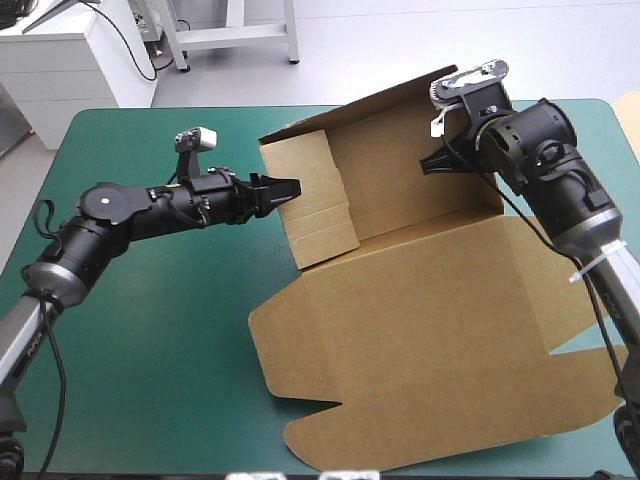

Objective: Fold the box

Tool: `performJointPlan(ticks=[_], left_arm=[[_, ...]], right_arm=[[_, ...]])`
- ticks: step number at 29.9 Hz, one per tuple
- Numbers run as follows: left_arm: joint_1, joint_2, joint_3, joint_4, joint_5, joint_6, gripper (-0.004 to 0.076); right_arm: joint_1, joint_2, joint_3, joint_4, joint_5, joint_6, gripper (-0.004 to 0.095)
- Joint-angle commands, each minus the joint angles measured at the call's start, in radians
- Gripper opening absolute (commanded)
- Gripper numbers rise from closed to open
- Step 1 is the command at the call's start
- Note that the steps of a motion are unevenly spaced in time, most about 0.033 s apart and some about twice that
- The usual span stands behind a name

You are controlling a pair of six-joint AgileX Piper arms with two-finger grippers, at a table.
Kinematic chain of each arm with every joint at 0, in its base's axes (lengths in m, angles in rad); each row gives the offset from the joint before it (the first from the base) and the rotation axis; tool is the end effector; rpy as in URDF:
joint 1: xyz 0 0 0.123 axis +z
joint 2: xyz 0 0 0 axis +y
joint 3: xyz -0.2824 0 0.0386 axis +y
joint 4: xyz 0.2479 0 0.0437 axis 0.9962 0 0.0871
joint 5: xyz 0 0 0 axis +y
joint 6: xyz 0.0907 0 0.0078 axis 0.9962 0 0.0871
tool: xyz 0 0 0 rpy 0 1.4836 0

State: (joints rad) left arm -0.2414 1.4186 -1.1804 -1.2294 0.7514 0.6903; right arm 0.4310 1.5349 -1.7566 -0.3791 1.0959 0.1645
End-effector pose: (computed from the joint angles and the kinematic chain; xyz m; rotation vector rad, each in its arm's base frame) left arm 0.2861 -0.1308 0.3614 0.2722 2.0743 -1.1205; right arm 0.3061 0.1077 0.4447 -0.3420 2.2562 -0.1746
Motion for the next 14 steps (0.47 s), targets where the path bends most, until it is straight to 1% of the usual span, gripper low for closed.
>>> performJointPlan(ticks=[1, 2, 4, 7, 9, 14], left_arm=[[-0.106, -0.045, -0.033, 0.05, -0.196, -0.086, 0.0457], [-0.131, -0.045, -0.033, 0.061, -0.256, -0.093, 0.0457], [-0.171, -0.043, -0.033, 0.063, -0.341, -0.095, 0.0457], [-0.2, -0.028, -0.033, 0.061, -0.401, -0.085, 0.0457], [-0.208, -0.012, -0.033, 0.057, -0.412, -0.056, 0.0457], [-0.208, 0.016, -0.033, 0.036, -0.409, -0.052, 0.0457]], right_arm=[[0.029, -0.04, -0.075, -0.027, -0.048, 0.032, 0.0002], [0.034, -0.04, -0.091, -0.024, -0.041, 0.032, 0.0002], [0.044, -0.04, -0.123, -0.024, -0.021, 0.032, 0.0002], [0.052, -0.04, -0.163, -0.013, 0.01, 0.032, 0.0002], [0.052, -0.04, -0.175, -0.007, 0.028, 0.032, 0.0002], [0.052, -0.041, -0.188, -0.006, 0.067, 0.025, 0.0]])
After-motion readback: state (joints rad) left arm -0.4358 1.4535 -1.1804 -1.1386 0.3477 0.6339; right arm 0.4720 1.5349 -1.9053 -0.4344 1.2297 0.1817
